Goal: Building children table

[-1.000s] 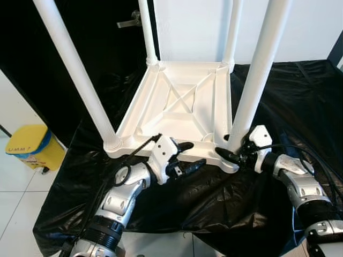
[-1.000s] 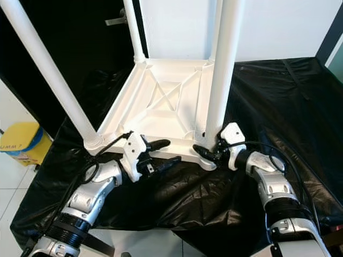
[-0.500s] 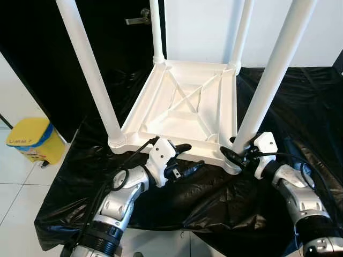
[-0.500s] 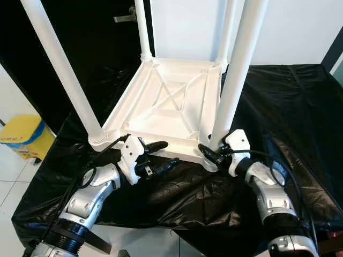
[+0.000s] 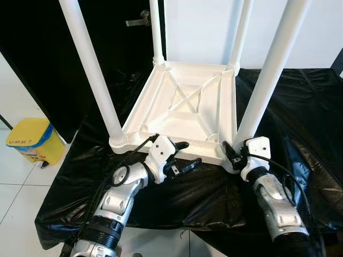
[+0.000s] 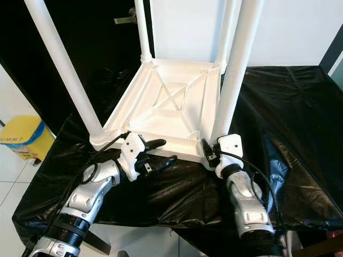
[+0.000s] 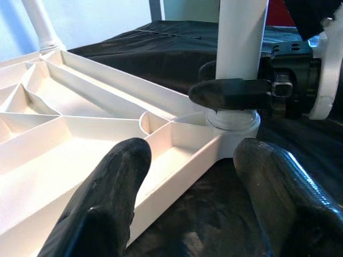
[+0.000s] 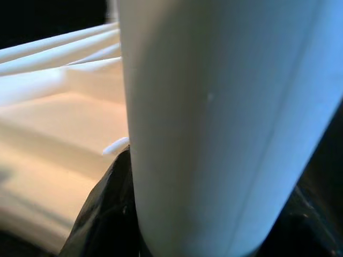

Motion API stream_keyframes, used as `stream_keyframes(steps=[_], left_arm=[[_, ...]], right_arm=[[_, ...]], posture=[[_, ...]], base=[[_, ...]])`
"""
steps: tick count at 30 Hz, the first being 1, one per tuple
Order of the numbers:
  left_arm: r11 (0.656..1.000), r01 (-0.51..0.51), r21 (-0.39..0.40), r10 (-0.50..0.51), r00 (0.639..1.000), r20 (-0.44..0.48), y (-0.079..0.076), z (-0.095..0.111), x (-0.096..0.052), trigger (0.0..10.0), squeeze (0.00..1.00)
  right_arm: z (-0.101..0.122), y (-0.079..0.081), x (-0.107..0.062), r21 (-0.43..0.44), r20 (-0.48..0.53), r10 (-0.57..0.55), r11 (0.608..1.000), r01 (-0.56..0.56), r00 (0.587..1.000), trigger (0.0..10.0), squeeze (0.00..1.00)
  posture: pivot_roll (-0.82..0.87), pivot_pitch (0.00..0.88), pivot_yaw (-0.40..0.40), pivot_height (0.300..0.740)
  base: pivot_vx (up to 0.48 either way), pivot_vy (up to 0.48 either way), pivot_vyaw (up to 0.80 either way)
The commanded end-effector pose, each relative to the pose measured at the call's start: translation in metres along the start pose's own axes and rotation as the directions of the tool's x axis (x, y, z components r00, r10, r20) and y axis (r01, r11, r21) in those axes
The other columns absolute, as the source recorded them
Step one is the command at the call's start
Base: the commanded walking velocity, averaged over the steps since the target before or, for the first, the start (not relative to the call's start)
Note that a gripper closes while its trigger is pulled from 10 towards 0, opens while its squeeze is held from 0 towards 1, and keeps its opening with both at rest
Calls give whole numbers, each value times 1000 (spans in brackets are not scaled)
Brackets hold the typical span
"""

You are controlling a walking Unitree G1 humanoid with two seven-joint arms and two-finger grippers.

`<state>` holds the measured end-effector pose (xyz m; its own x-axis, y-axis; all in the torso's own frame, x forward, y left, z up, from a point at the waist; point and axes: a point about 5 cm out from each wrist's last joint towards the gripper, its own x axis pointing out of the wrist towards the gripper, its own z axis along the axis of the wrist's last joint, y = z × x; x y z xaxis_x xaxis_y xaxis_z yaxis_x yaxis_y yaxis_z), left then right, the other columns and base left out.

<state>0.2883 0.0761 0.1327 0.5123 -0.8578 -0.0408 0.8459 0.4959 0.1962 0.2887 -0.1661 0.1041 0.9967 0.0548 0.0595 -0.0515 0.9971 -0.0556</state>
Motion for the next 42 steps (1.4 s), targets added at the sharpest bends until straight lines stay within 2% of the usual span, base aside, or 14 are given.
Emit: stream_keyframes(steps=[1, 3, 6, 12, 13, 17, 18, 22, 30, 31, 32, 35, 38, 42], left_arm=[[983, -182, 4, 182, 983, -7, 11, -1, 0, 10000, 0], [980, -201, 1, 201, 980, -10, 13, -2, -1, 10000, 0], [976, -217, -1, 217, 976, -10, 15, -2, 0, 10000, 0], [972, -236, 7, 236, 972, -7, 17, -1, 1, 10000, 0], [971, -239, 9, 239, 971, -6, 18, -1, 1, 10000, 0], [967, -253, 14, 253, 967, -5, 19, -1, 1, 10000, 0], [964, -265, 13, 265, 964, -14, 20, -2, 0, 10000, 0], [955, -295, 15, 296, 954, -42, 23, -6, -1, 10000, 0], [957, -281, 75, 282, 959, -4, 22, -2, -2, 10000, 0], [960, -273, 64, 274, 962, -6, 22, -2, -2, 10000, 0], [963, -263, 52, 264, 964, -12, 22, -2, -2, 10000, 0], [971, -235, 50, 236, 972, -21, 22, -2, -4, 10000, 0], [974, -222, 49, 224, 974, -25, 22, -3, -4, 10000, 0], [990, -137, 38, 138, 990, -16, 17, -1, -7, 10000, 0]], right_arm=[[-12, -4, -5, 0, -72, -141, 990, 141, 987, 10000, 0], [-13, 12, -6, 37, -83, -159, 986, 162, 984, 10000, 0], [-11, 24, -7, 47, -74, -117, 992, 121, 990, 10000, 0], [-6, 24, -7, 27, -55, -106, 994, 108, 993, 10000, 0], [-6, 24, -7, 26, -54, -107, 994, 109, 993, 10000, 196], [-5, 25, -6, 24, -52, -105, 994, 106, 993, 10000, 196], [-4, 26, -5, 21, -46, -100, 995, 101, 994, 10000, 1000], [4, 22, -5, 22, 6, -27, 999, 27, 1000, 10000, 1000], [4, 11, -14, -2, 30, 74, 997, -74, 997, 10000, 1000], [3, 9, -16, -4, 23, 123, 992, -123, 992, 10000, 306], [3, 6, -19, -10, 24, 182, 983, -181, 983, 10000, 0], [4, -4, -22, -28, 22, 302, 953, -302, 953, 10000, 0], [5, -7, -22, -35, 20, 333, 943, -332, 943, 10000, 0], [11, -21, -12, -66, -2, 459, 886, -458, 888, 10000, 0]], posture=[[-146, 0, 11, 740], [-146, 0, 13, 740], [-148, 0, 16, 740], [-146, 0, 16, 740], [-146, 0, 16, 740], [-145, 0, 17, 740], [-147, 0, 19, 740], [-151, 0, 21, 740], [-158, 0, 31, 740], [-159, 0, 35, 740], [-158, 0, 38, 740], [-158, 0, 42, 740], [-156, 0, 51, 740], [-158, 0, 66, 740]], base=[[0, 0, 0], [0, 0, 0], [0, 0, 0], [0, 0, 0], [0, 0, 0], [0, 0, 0], [0, 0, 0], [0, 0, 0], [0, 0, 0], [0, 0, 0], [0, 0, 0], [0, 0, 0], [0, 0, 0], [0, 0, 0]])
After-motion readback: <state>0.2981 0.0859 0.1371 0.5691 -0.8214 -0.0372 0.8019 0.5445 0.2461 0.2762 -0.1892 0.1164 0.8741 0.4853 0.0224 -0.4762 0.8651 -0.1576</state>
